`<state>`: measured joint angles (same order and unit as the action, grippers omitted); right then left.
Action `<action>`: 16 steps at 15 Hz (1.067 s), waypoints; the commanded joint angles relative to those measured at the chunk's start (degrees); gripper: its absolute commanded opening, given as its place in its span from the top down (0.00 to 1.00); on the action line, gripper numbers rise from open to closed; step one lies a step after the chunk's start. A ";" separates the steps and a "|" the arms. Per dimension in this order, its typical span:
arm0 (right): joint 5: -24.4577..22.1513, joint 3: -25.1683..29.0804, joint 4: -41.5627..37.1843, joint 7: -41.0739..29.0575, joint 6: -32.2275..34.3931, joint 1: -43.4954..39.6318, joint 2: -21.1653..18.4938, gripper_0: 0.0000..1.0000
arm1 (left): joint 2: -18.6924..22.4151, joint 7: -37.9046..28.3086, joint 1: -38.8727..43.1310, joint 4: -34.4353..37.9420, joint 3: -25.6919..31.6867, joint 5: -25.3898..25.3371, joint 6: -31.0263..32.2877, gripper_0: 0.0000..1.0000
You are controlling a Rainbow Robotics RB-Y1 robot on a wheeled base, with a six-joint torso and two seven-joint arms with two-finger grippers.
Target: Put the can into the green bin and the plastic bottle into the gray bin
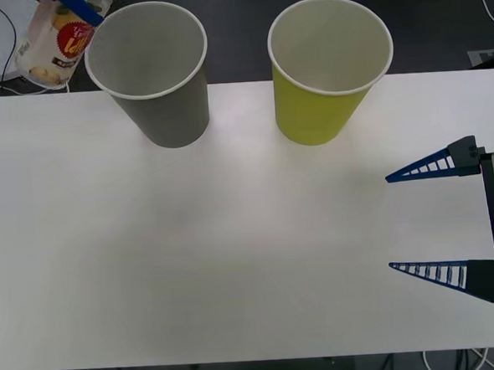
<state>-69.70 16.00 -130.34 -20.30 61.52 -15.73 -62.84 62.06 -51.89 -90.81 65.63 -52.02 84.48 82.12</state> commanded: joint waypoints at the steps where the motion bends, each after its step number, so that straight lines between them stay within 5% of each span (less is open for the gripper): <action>1: 0.00 0.00 0.00 0.00 0.00 0.00 0.00 0.00 | -1.85 -0.23 -1.21 -1.65 -0.10 1.12 0.85 1.00; 6: 0.00 0.00 0.00 0.00 0.00 0.00 0.00 0.00 | -5.81 0.48 -9.03 -7.80 -8.97 -0.11 1.20 1.00; 11: 0.00 0.00 0.00 0.00 0.00 0.00 0.00 0.00 | -12.14 4.08 -11.14 -18.61 -9.24 -1.07 1.20 1.00; 16: 0.00 0.00 0.00 0.00 0.00 0.00 0.00 0.00 | -14.07 3.64 -11.40 -20.55 -9.24 -1.07 -0.03 1.00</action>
<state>-69.70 16.00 -130.34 -20.30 61.52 -15.73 -62.84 48.23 -48.18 -102.22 45.33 -61.26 83.35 82.36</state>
